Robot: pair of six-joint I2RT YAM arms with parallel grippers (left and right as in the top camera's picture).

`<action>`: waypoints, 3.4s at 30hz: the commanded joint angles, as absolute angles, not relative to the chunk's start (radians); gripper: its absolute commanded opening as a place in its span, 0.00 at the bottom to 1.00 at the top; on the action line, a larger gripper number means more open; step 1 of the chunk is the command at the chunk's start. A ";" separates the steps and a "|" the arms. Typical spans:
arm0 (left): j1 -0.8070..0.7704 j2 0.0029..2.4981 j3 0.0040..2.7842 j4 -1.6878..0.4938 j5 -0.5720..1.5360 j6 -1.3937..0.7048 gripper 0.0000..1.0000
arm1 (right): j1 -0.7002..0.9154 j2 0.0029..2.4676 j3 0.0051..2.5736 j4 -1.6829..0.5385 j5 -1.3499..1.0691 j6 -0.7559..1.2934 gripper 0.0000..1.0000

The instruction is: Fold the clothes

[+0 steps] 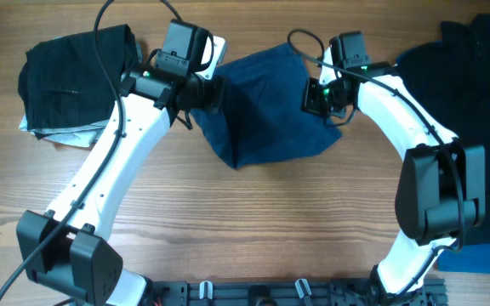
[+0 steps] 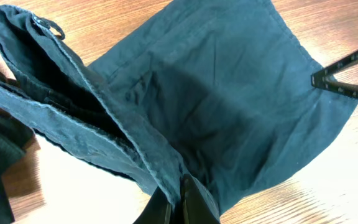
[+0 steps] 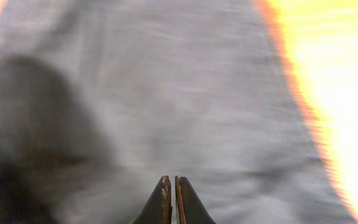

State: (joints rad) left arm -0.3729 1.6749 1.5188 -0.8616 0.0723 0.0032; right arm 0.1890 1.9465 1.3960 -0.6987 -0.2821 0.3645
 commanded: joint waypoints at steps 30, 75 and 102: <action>-0.288 1.649 1.660 -0.999 -0.013 0.128 0.04 | 0.192 1.973 1.143 -0.566 -0.213 0.319 0.04; -0.543 1.772 1.709 -0.912 0.149 0.154 0.04 | 0.040 1.893 1.244 -0.754 -0.166 0.288 0.04; -0.572 1.855 1.709 -0.692 0.412 0.124 0.04 | 0.040 1.917 0.986 -0.506 -0.131 0.344 0.04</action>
State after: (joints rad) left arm -0.5499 1.8355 1.6863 -0.7315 0.3138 0.1371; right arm 0.0353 1.8565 1.0447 -0.4870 -0.1112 0.3351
